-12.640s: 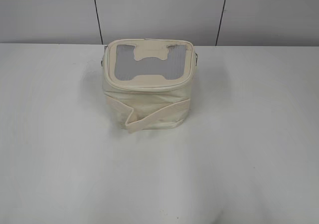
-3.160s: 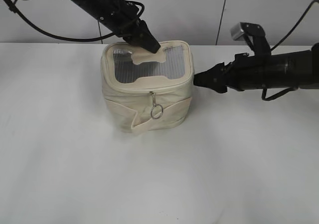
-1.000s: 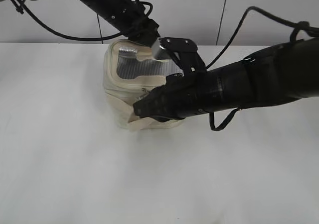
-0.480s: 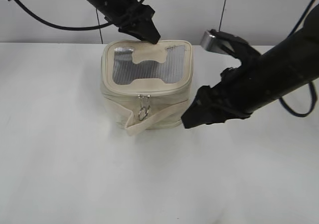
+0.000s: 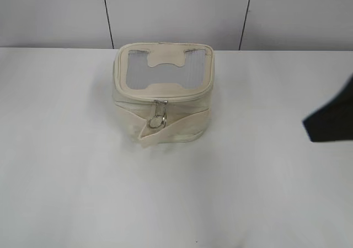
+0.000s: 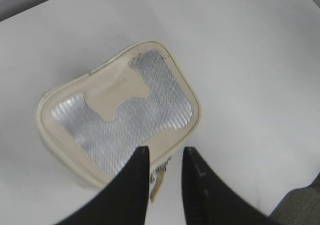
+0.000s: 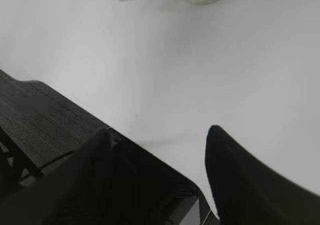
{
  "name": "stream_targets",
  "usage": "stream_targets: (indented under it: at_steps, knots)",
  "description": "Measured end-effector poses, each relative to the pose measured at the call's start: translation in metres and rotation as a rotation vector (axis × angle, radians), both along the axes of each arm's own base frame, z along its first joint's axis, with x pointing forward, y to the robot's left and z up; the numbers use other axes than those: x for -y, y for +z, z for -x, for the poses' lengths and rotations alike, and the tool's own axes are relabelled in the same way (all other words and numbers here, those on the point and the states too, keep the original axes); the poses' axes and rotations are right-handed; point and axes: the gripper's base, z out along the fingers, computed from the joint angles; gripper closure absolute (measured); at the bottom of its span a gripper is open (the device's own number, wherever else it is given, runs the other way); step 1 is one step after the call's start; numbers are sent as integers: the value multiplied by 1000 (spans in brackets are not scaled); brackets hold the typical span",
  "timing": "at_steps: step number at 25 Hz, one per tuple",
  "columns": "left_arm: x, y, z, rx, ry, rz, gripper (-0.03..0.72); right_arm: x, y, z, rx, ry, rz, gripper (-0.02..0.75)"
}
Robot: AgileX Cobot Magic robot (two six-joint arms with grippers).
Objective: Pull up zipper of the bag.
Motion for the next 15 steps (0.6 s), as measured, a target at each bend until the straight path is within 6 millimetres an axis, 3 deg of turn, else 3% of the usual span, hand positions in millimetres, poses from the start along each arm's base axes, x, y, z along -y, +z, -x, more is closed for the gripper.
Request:
stream_targets:
  at_steps: [2,7,10,15]
  knots:
    - [-11,14,42,48,46,-10,511,15,6,27,16,-12,16,268]
    - [-61,20,151,148,168,-6,511,53,-1,87,98,-65,76,241]
    - [-106,7,213,187,212,8,479,67,-6,115,148,-81,61,155]
    - [-156,-41,286,164,227,-8,248,84,-16,141,207,-122,68,114]
